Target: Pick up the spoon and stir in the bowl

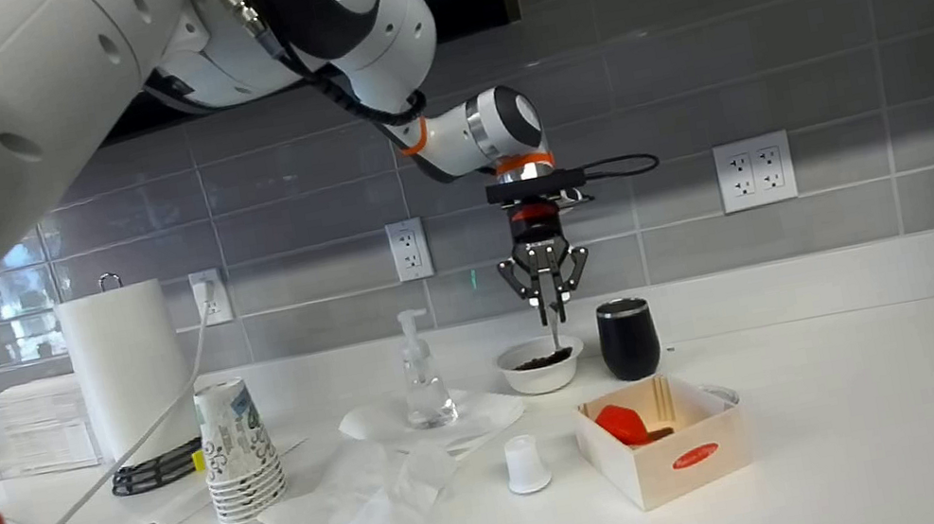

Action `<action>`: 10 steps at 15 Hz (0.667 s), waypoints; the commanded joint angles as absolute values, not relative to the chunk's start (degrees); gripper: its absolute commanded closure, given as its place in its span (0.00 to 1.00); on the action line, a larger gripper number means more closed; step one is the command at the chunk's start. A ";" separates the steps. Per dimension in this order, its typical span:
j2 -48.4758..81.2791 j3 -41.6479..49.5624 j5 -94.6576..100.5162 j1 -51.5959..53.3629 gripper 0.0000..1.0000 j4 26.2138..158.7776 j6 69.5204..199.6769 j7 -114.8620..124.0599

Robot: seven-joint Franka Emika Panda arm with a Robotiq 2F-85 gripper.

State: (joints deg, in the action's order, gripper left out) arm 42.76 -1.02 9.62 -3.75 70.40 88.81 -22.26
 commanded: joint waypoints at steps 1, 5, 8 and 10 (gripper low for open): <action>41.44 -1.34 8.74 -4.46 0.94 71.92 91.12 -22.41; 40.34 -1.71 8.14 -6.05 0.94 75.71 97.68 -24.59; 38.88 -2.05 7.39 -8.09 0.94 79.95 102.46 -27.61; 37.60 -2.33 6.67 -9.53 0.94 83.49 105.79 -30.33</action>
State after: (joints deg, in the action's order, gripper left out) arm 41.04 -1.20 8.93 -7.15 76.51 99.16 -26.97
